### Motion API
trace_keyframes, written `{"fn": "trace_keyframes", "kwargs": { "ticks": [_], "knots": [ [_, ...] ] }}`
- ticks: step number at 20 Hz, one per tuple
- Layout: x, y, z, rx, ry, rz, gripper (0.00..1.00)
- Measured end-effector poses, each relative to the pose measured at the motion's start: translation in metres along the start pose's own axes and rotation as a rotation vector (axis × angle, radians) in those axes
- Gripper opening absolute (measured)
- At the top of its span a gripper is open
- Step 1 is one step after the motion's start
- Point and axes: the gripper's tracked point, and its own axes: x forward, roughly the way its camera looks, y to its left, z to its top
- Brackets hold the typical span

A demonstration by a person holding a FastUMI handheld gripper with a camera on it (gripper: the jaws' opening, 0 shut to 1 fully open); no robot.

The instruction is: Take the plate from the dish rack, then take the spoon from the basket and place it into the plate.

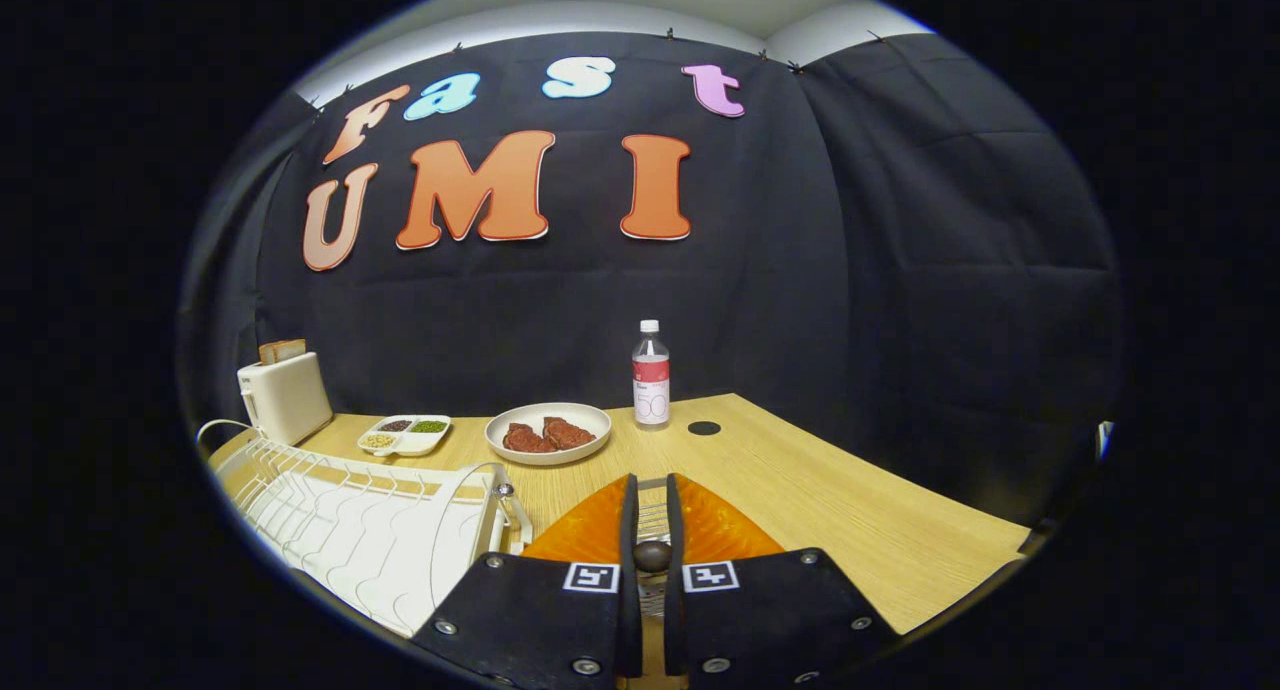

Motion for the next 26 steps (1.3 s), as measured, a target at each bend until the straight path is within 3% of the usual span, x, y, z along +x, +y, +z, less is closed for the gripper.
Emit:
{"fn": "trace_keyframes", "kwargs": {
  "ticks": [7, 14, 26],
  "knots": [
    [-0.030, -0.005, 0.062, -0.015, -0.096, -0.017, 0.08],
    [-0.110, 0.022, 0.097, -0.014, -0.164, 0.063, 0.08],
    [-0.239, 0.125, 0.045, -0.007, -0.121, 0.348, 0.08]
  ]
}}
